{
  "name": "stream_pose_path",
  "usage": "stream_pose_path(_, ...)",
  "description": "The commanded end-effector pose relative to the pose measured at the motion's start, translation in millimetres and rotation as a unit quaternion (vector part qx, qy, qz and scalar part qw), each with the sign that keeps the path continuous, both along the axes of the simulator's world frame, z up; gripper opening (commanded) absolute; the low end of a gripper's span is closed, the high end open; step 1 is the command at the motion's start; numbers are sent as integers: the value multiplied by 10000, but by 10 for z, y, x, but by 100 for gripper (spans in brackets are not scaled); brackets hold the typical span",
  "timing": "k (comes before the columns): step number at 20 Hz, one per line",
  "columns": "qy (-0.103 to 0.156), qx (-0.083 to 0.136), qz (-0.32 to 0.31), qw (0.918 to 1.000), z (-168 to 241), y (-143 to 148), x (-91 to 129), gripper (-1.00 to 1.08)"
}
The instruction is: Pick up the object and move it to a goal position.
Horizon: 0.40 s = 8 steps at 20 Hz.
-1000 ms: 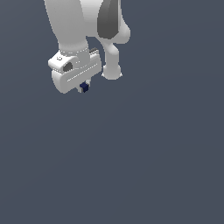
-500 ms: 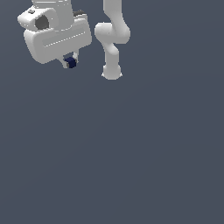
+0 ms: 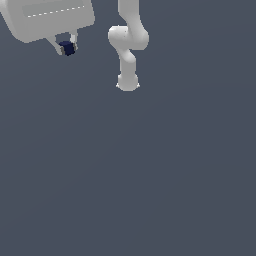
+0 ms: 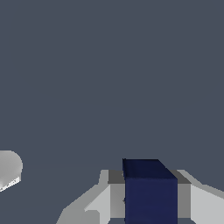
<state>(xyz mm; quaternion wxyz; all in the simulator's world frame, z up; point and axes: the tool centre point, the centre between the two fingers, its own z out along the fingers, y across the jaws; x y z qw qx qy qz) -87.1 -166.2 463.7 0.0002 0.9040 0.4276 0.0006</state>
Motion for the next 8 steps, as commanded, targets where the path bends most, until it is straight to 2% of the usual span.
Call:
stream_pose_path(1, 6, -1, 0, 10000, 88, -27, -2, -100)
stream_pose_path(8, 6, -1, 0, 10000, 171, -55, 2, -100)
